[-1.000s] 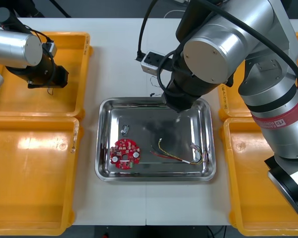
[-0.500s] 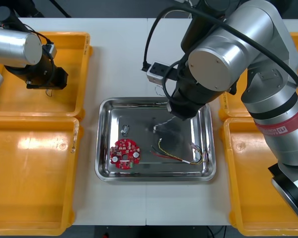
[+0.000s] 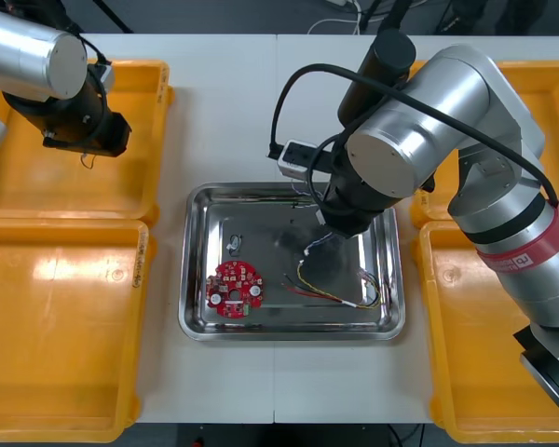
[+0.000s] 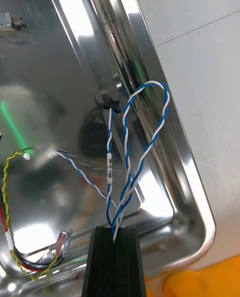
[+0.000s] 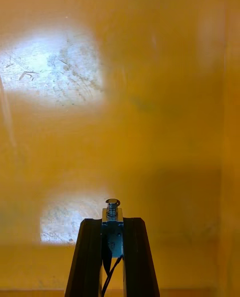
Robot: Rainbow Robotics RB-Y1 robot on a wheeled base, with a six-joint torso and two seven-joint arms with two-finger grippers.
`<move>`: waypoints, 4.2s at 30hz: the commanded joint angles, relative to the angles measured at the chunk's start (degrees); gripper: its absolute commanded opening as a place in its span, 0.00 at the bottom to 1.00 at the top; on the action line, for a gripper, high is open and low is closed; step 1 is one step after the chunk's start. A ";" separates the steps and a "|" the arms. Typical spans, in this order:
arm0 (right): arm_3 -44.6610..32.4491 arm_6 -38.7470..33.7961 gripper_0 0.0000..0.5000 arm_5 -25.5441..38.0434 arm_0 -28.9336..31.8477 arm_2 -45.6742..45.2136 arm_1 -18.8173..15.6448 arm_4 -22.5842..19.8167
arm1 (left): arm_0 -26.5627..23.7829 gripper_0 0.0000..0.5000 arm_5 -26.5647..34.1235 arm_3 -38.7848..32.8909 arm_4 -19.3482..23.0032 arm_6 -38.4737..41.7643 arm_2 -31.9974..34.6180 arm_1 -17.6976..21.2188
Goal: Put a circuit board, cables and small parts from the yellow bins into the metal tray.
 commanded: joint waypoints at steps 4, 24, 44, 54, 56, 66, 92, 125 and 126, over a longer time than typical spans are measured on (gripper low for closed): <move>4.54 7.77 0.00 -4.54 -0.02 1.10 -1.23 1.48 | -2.57 0.00 6.45 -8.38 -1.10 -3.13 1.49 0.04; 7.88 12.51 0.00 -12.97 2.70 2.42 -6.16 1.48 | -1.87 0.00 13.48 -24.73 0.83 15.06 -4.84 -2.86; 7.88 11.63 1.00 -13.06 3.32 3.65 -5.01 0.78 | -1.34 0.00 7.94 -29.21 2.85 33.08 -20.84 -5.41; 4.01 11.28 1.00 -8.76 2.70 1.63 -5.01 0.87 | 1.21 0.00 3.55 -29.83 3.82 34.31 -24.44 -5.68; 2.87 11.19 1.00 -5.77 2.00 0.49 -4.93 0.60 | 1.83 0.00 3.37 -29.83 3.73 34.31 -24.79 -5.68; -0.82 10.49 1.00 6.54 -0.55 -9.27 -5.19 -2.03 | 3.58 0.01 1.52 -29.74 3.29 35.54 -27.78 -5.32; -0.82 -17.37 1.00 8.17 -1.60 -20.52 -25.67 -20.14 | 4.90 1.00 -1.82 -29.65 2.85 37.12 -27.96 -4.71; 1.99 -33.90 1.00 0.12 19.05 -37.13 -33.14 -24.53 | 0.59 1.00 10.40 -34.48 12.87 28.86 -10.29 3.11; 1.99 -34.07 1.00 -0.23 19.40 -37.31 -33.23 -24.62 | 0.59 1.00 10.66 -34.66 13.22 28.69 -9.76 3.38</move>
